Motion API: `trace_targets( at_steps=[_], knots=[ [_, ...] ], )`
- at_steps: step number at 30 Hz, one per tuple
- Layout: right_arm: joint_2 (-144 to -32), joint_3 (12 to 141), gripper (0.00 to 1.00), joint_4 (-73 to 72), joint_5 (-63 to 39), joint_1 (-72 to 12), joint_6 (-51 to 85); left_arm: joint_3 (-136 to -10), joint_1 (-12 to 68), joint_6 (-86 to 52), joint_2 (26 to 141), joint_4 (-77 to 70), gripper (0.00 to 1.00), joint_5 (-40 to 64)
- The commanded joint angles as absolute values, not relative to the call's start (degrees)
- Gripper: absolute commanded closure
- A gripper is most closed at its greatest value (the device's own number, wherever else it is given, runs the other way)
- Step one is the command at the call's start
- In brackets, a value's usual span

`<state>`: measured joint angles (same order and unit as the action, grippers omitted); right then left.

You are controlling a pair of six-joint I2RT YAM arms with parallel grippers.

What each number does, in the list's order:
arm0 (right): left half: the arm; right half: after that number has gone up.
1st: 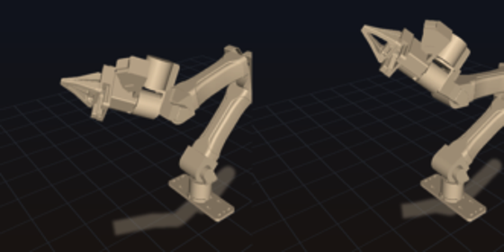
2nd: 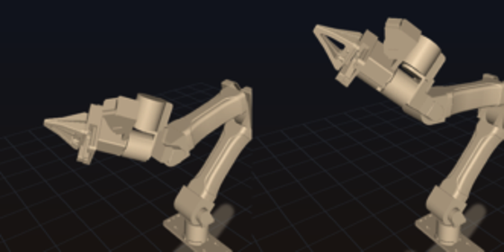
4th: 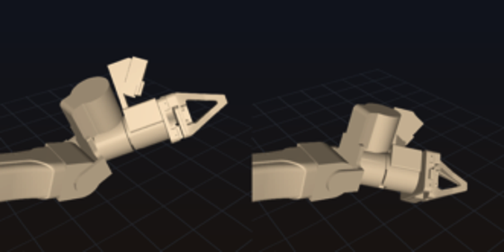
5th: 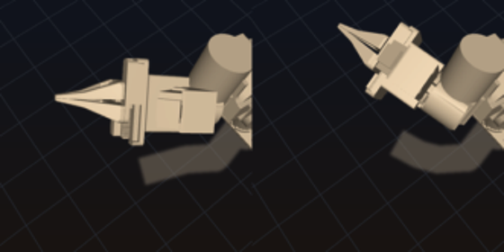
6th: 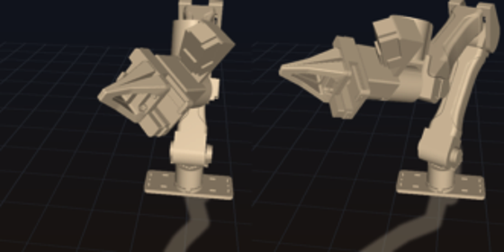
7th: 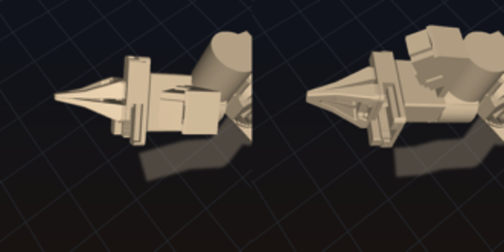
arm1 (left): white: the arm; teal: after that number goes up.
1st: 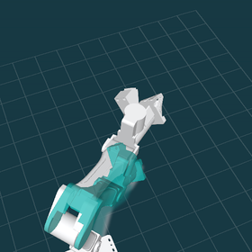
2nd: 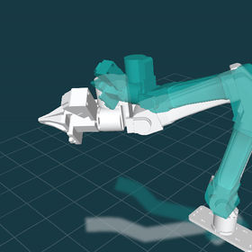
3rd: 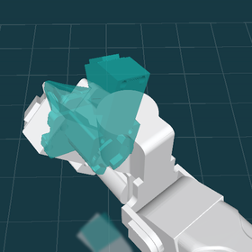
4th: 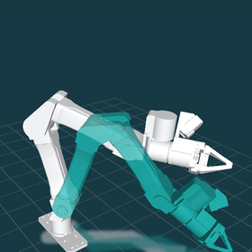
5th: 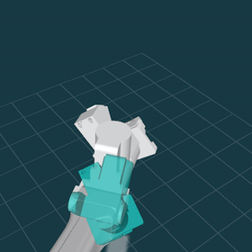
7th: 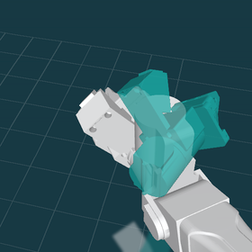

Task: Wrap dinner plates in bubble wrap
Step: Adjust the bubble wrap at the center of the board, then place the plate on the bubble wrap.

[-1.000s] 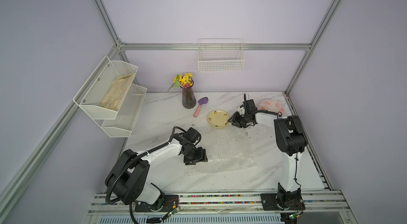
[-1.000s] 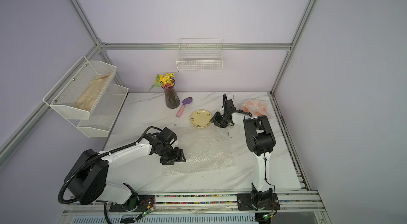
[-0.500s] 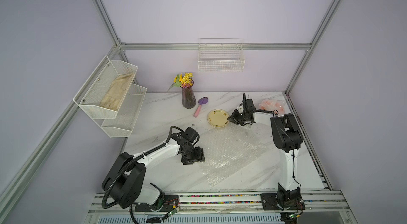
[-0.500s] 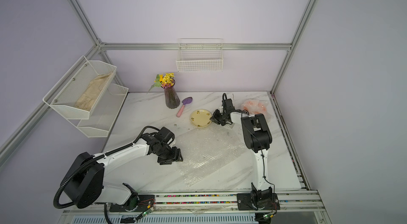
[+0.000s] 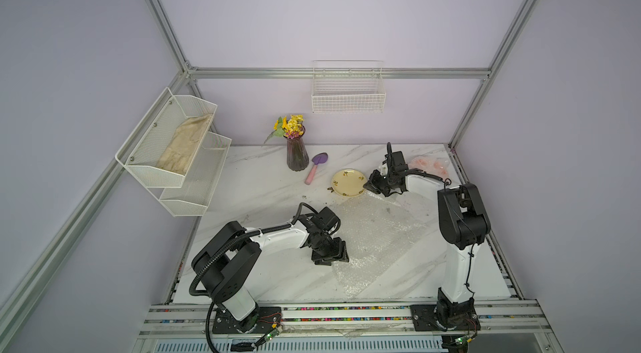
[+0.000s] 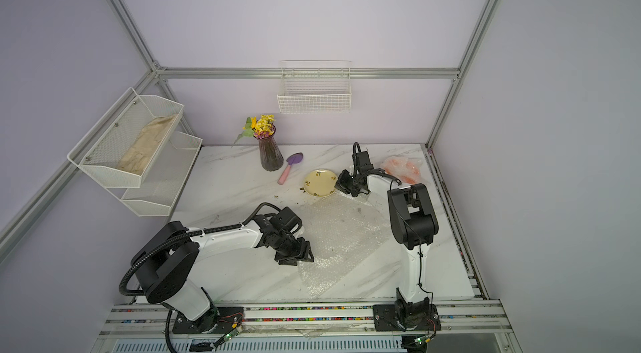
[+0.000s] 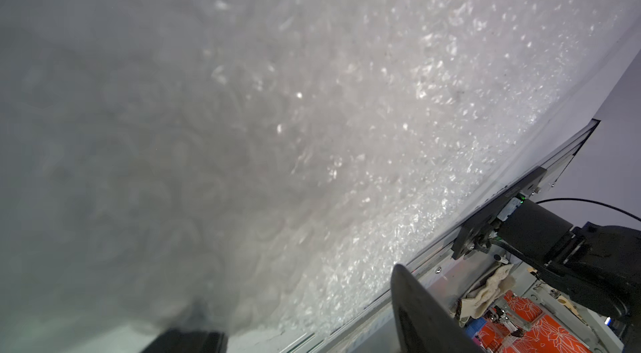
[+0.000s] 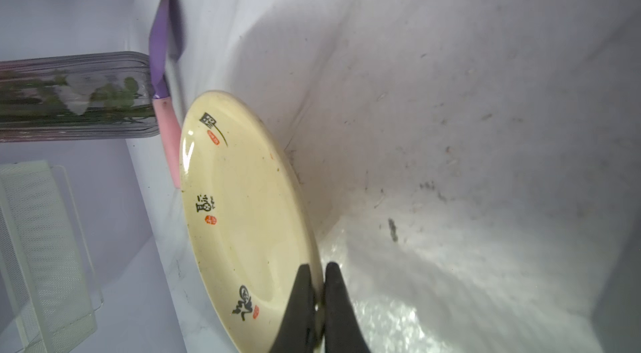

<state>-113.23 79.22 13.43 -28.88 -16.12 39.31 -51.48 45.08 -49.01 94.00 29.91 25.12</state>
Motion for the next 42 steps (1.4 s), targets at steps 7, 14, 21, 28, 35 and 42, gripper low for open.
trace_targets(
  at_steps=[7,14,21,28,35,42],
  knots=[
    [-96.8,70.6,1.0,27.0,-30.9,-16.1,31.2,-52.0,37.9,-38.9,97.4,45.7,0.3,9.3],
    [-83.9,55.4,1.0,28.6,-35.0,-16.3,30.3,-58.6,30.1,-31.4,97.1,53.1,0.3,1.3],
    [-83.7,46.9,1.0,25.5,-39.5,-16.3,27.6,-60.5,35.2,-40.2,90.5,42.3,0.32,21.3],
    [-87.9,45.9,1.0,22.1,-36.8,-16.3,25.7,-55.8,45.3,-51.3,95.3,30.5,0.34,23.8],
    [-87.8,43.3,1.0,17.5,-36.3,-16.3,24.4,-53.1,46.3,-50.6,97.5,33.2,0.34,19.1],
    [-89.2,42.8,1.0,10.1,-39.8,-16.5,25.4,-52.6,45.6,-46.2,97.9,39.3,0.35,15.4]
  ],
)
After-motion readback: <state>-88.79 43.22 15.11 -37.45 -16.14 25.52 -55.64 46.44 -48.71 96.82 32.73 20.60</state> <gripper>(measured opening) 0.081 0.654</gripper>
